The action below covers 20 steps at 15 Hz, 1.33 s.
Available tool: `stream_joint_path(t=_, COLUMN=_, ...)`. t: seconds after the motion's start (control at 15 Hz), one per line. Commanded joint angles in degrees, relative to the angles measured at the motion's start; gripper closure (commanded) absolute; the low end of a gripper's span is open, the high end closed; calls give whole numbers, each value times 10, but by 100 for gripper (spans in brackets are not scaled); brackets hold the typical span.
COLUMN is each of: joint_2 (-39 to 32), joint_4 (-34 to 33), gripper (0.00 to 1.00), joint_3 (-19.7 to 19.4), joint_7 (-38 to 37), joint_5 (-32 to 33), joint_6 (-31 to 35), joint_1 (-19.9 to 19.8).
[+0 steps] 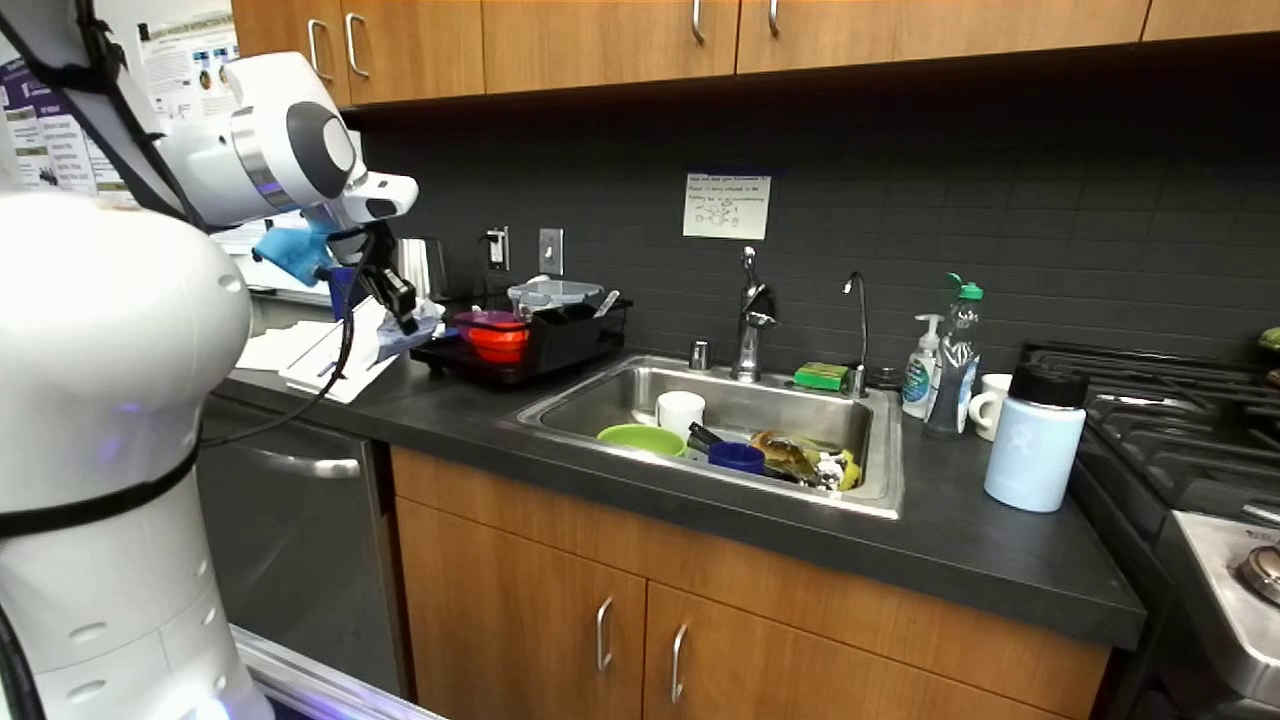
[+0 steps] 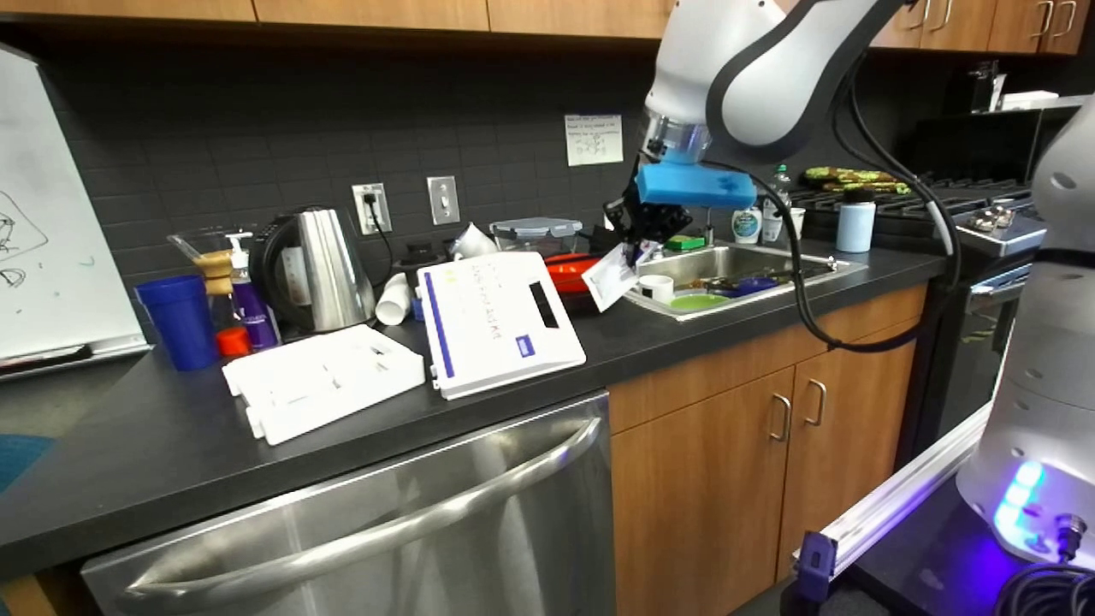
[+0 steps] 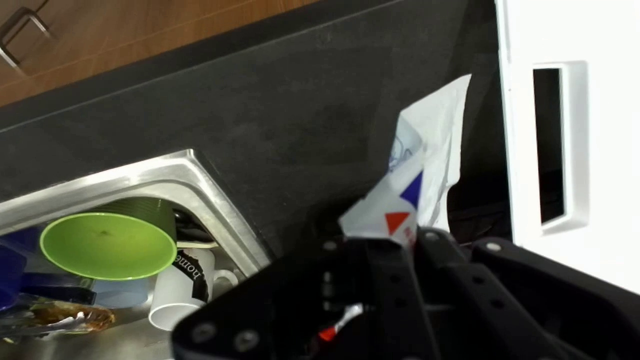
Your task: Open the white object and put the white item on the counter
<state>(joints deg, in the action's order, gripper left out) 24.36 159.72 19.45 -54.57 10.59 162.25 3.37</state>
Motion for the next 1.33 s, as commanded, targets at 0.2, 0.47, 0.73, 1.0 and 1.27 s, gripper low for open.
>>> stream_joint_path(t=0.2, joint_2=-44, joint_4=0, gripper=99, joint_3=14, joint_7=-3, joint_5=20, joint_6=35, joint_1=-22)
stream_joint_path(t=0.47, joint_2=-71, joint_4=0, gripper=99, joint_3=15, joint_7=-4, joint_5=32, joint_6=57, joint_1=-31)
stream_joint_path(t=0.73, joint_2=-98, joint_4=0, gripper=99, joint_3=20, joint_7=-10, joint_5=54, joint_6=79, joint_1=-52)
stream_joint_path(t=1.0, joint_2=-127, joint_4=-5, gripper=99, joint_3=34, joint_7=-29, joint_5=92, joint_6=103, joint_1=-88)
stream_joint_path(t=1.27, joint_2=-141, joint_4=-6, gripper=99, joint_3=49, joint_7=-49, joint_5=126, joint_6=125, joint_1=-121)
